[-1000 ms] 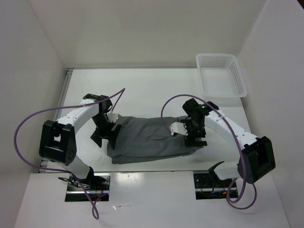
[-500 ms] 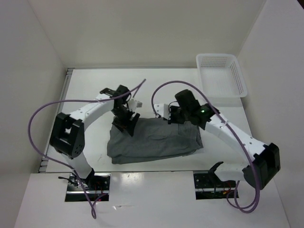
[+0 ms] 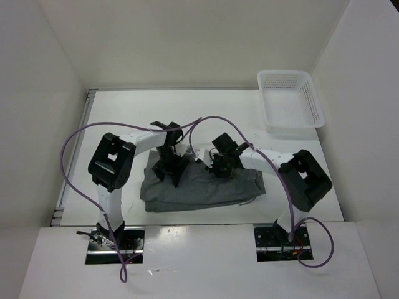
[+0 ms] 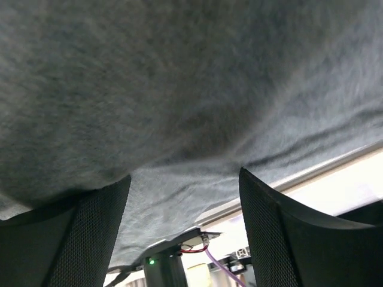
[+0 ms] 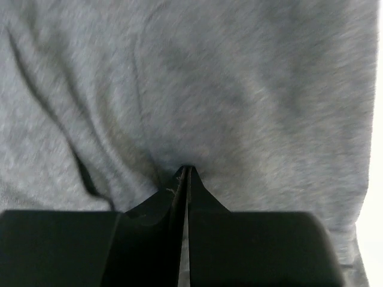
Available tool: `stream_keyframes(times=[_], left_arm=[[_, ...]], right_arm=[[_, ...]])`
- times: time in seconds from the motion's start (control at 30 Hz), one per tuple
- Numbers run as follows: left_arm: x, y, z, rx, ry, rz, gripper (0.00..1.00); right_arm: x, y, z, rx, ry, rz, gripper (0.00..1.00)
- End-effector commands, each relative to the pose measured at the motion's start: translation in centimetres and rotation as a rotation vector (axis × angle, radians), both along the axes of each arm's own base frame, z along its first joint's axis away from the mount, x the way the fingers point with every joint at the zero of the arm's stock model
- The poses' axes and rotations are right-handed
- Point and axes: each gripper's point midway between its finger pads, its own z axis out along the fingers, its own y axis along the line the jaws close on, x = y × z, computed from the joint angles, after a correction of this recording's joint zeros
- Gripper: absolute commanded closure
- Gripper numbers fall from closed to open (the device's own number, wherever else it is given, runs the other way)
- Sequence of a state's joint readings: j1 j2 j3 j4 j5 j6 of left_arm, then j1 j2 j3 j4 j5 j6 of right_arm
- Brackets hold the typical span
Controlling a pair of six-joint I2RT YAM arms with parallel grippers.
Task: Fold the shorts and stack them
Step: Fold the shorts
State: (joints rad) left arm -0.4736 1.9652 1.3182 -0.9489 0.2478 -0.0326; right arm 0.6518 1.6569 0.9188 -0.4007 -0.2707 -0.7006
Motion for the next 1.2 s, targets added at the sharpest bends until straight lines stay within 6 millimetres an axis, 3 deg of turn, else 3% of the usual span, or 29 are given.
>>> stream_keyframes(times=[0.0,0.2,0.23,0.27,0.33,0.37,0.4,0.43,0.57,0.7,0.77,0.8,0.83,0.87,0.9,0.93,1.0,1.03,1.07,1.13,1.17], left_arm=[[7.5,1.2,-3.4,0.054,-0.198,0.025,0.18],[13.5,3.7,-4.2,0.096,-0.262,0.122,0.17],[15.6,3.8,-3.3,0.093,-0.313,0.139,0.17],[16.7,4.2,-2.9,0.098,-0.337,0.153,0.15],[19.1,5.8,-2.2,0.119,-0.385,0.197,0.15],[21.6,6.0,-0.4,0.106,-0.461,0.219,0.14],[22.8,6.9,0.0,0.115,-0.485,0.244,0.14],[23.9,7.4,0.4,0.12,-0.515,0.259,0.14],[27.5,8.1,3.2,0.109,-0.621,0.296,0.11],[27.8,7.1,3.4,0.054,-0.617,0.288,0.11],[27.2,5.6,4.5,-0.016,-0.606,0.268,0.11],[26.5,5.1,6.3,-0.056,-0.621,0.263,0.11],[26.1,4.7,7.6,-0.09,-0.631,0.258,0.11],[25.9,4.1,11.3,-0.151,-0.694,0.251,0.1],[25.2,4.0,12.2,-0.167,-0.708,0.248,0.1],[24.9,4.8,15.4,-0.194,-0.772,0.262,0.08],[24.3,5.7,17.4,-0.245,-0.799,0.278,0.08],[23.6,7.7,17.9,-0.249,-0.8,0.315,0.16],[23.1,8.4,17.8,-0.271,-0.785,0.327,0.24],[21.8,10.5,15.9,-0.256,-0.73,0.374,0.42],[21.6,12.3,15.2,-0.256,-0.71,0.416,0.62]], right_arm=[[4.6,2.2,0.3,0.082,-0.082,-0.096,0.94],[14.1,2.4,-0.4,0.059,-0.164,-0.251,0.98],[16.7,3.4,1.4,0.079,-0.225,-0.267,0.98],[18.1,3.4,0.2,0.05,-0.231,-0.308,0.98],[19.5,3.8,0.0,0.011,-0.205,-0.337,0.98],[22.4,4.8,2.7,0.092,-0.218,-0.4,0.98],[22.7,5.6,1.7,0.102,-0.173,-0.425,0.98],[24.1,6.2,3.7,0.154,-0.163,-0.468,0.98],[23.4,9.0,7.0,0.246,-0.16,-0.455,0.88],[22.4,9.6,11.5,0.338,-0.151,-0.461,0.75],[22.4,9.4,13.7,0.361,-0.186,-0.464,0.63],[22.7,9.0,15.2,0.391,-0.196,-0.491,0.59],[23.0,8.5,18.4,0.438,-0.234,-0.506,0.53],[23.1,8.2,20.0,0.471,-0.243,-0.512,0.51],[23.6,6.8,21.2,0.502,-0.24,-0.558,0.51],[23.1,6.1,23.6,0.546,-0.244,-0.561,0.51],[22.5,3.0,22.1,0.524,-0.195,-0.607,0.51],[21.6,1.9,22.6,0.528,-0.184,-0.6,0.56],[21.2,-0.5,20.2,0.493,-0.141,-0.647,0.58],[20.0,-2.0,19.7,0.508,-0.099,-0.639,0.61],[19.3,-2.9,18.0,0.488,-0.063,-0.657,0.61]])
